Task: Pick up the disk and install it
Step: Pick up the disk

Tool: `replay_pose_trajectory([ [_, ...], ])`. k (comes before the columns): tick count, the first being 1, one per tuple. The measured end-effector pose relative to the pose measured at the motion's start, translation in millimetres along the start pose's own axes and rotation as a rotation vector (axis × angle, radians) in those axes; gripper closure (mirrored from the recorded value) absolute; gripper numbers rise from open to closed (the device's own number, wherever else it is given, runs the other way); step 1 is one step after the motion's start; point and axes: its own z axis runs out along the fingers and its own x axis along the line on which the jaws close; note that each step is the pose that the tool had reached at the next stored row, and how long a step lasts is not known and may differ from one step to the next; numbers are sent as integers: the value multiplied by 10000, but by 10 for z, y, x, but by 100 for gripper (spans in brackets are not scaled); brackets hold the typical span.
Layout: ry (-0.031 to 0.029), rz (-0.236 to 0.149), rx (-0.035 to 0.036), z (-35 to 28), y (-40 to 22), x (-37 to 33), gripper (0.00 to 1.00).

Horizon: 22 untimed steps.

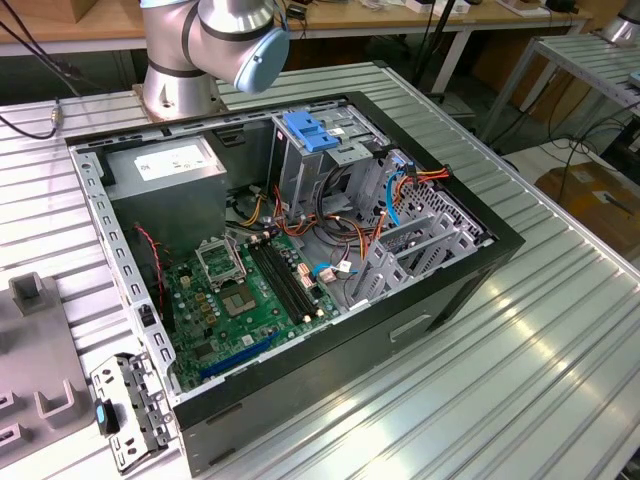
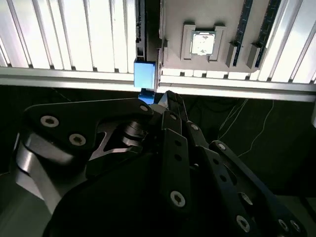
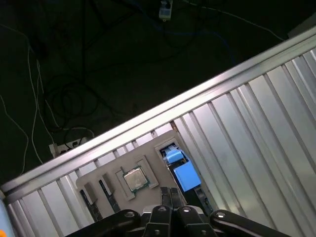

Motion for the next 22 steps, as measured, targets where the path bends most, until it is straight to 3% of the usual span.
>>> replay_pose_trajectory([
  [4,13,-336,9,0,-15,-14,89],
  [22,17,-460,14,8,-19,-17,89],
])
